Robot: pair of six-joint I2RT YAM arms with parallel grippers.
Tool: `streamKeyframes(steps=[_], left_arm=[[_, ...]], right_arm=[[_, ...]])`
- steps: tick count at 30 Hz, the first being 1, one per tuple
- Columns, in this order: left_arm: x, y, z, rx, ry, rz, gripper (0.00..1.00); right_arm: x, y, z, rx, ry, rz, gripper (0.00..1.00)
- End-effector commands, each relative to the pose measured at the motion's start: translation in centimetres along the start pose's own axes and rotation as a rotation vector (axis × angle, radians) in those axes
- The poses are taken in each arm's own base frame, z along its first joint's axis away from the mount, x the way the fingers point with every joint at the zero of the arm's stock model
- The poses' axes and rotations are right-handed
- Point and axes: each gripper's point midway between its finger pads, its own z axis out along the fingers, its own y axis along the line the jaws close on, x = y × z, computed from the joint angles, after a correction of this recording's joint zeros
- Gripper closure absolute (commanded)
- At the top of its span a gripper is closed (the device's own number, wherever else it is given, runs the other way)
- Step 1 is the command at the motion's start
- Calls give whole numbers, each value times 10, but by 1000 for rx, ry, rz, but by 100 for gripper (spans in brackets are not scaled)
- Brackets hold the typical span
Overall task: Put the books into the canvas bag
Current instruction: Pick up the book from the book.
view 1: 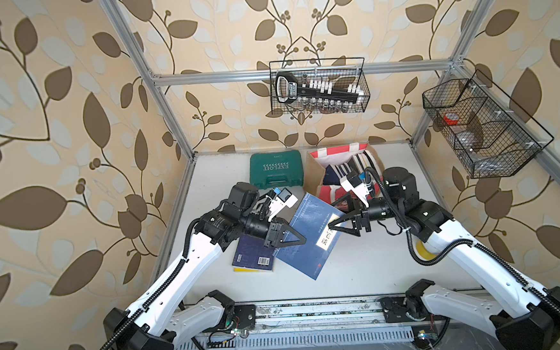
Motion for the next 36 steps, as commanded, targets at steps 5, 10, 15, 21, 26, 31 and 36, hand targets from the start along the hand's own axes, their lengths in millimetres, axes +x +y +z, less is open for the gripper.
streamKeyframes(steps=[5, 10, 15, 21, 26, 31, 36], left_arm=[[-3, -16, -4, 49, -12, 91, 100], [-2, -16, -5, 33, -19, 98, 100], [-1, -12, -5, 2, -25, 99, 100], [-4, 2, -5, -68, -32, 81, 50], [-10, 41, -14, -312, -61, 47, 1], [-23, 88, -48, -624, -147, -22, 1], [-33, 115, -85, -758, -264, -122, 1]], right_arm=[[-7, 25, 6, -85, 50, -17, 34], [-11, 28, 11, -103, 90, 23, 67], [-11, 33, 16, -106, 119, 24, 98], [-22, 30, 12, -37, 87, -14, 100], [-34, 10, 2, 82, 33, -20, 100], [-44, -21, -13, 215, -18, 24, 100], [-53, -51, -29, 385, -64, 34, 100]])
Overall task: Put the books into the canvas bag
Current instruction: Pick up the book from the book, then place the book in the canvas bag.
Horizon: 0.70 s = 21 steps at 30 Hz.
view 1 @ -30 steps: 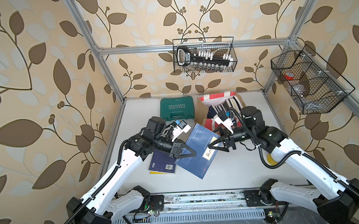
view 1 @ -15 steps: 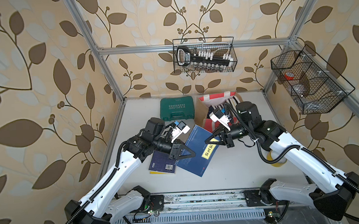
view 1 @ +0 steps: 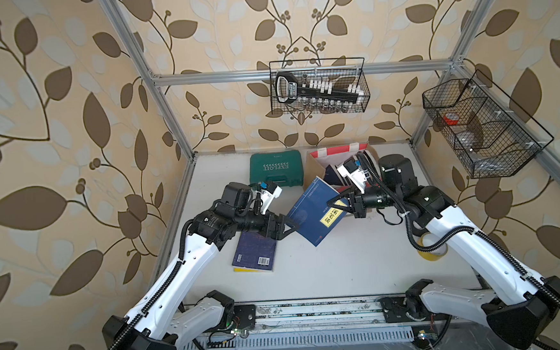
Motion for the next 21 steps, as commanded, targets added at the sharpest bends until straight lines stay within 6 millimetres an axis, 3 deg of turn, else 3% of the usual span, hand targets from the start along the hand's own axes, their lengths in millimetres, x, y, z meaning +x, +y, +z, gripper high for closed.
streamKeyframes(steps=[1, 5, 8, 13, 21], left_arm=[[-22, 30, -14, -157, -91, -60, 1], [-22, 68, -20, -325, -98, -132, 1], [-20, 83, -21, -400, -87, -152, 1], [-19, 97, -25, -472, -84, -169, 1], [-18, 108, -35, -554, -100, -179, 1]], right_arm=[[-27, -10, -14, 121, -97, -41, 100], [-43, -23, -27, 235, -179, -62, 100], [-59, -22, -40, 268, -262, -77, 100], [-94, -27, -71, 326, -419, -57, 100], [-123, -78, -110, 468, -543, 116, 100]])
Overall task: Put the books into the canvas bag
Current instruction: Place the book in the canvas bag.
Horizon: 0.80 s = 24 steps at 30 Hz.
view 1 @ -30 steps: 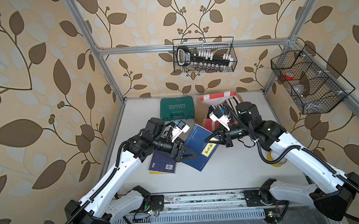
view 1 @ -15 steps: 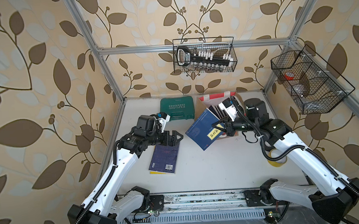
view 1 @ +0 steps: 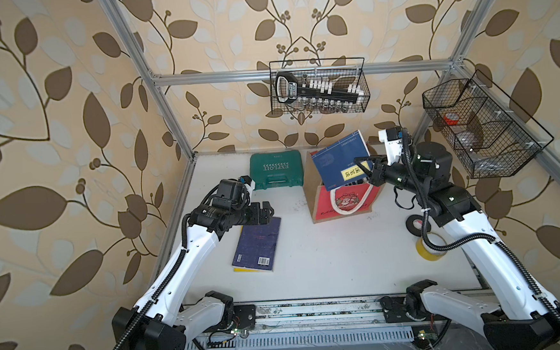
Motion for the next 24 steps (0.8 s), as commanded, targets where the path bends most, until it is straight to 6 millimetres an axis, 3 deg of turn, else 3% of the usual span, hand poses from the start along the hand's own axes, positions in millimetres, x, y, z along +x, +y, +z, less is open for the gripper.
streamKeyframes(steps=[1, 5, 8, 13, 24], left_arm=[[-14, 6, -15, -46, -56, -6, 1], [-13, 6, -16, -48, -58, -1, 1], [-13, 9, -17, -65, -61, 1, 1], [-13, 11, -18, -79, -65, 7, 1], [-13, 10, -17, -71, -60, 8, 1]], right_arm=[[-37, -11, -5, 72, -106, 46, 100], [-52, -38, -15, 245, -161, 43, 100], [-59, -47, -23, 314, -177, 1, 100], [-51, -61, -20, 402, -83, -46, 100], [-18, -46, 9, 255, 59, 6, 100]])
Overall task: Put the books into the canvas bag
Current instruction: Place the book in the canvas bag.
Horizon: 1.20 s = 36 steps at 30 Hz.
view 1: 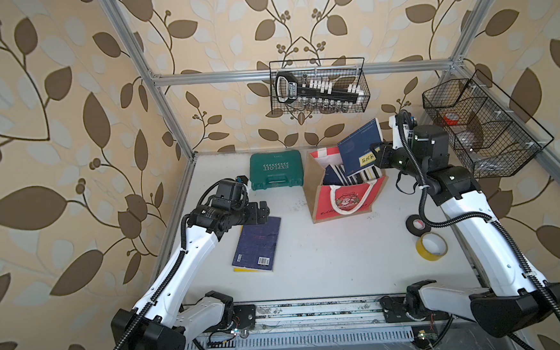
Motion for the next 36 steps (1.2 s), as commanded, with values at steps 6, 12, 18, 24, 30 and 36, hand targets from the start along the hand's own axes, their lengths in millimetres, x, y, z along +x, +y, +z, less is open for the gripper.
streamKeyframes(steps=[6, 12, 18, 24, 30, 36], left_arm=[[-12, -2, -15, 1, -47, 6, 1], [-12, -2, -16, 5, -49, 9, 1], [-12, -2, -17, 3, -54, 12, 1], [-12, -2, -19, 4, -60, 15, 1], [-12, -2, -21, 0, -65, 20, 1], [-12, -4, -22, 1, -69, 25, 1]], right_arm=[[12, 36, 17, -104, 42, -8, 100], [30, 59, 47, -140, 115, -7, 100], [34, 86, 57, -194, 122, -4, 100], [54, 96, 79, -195, 173, 26, 100], [80, 84, 102, -149, 208, 56, 100], [110, 60, 127, -44, 272, 35, 100]])
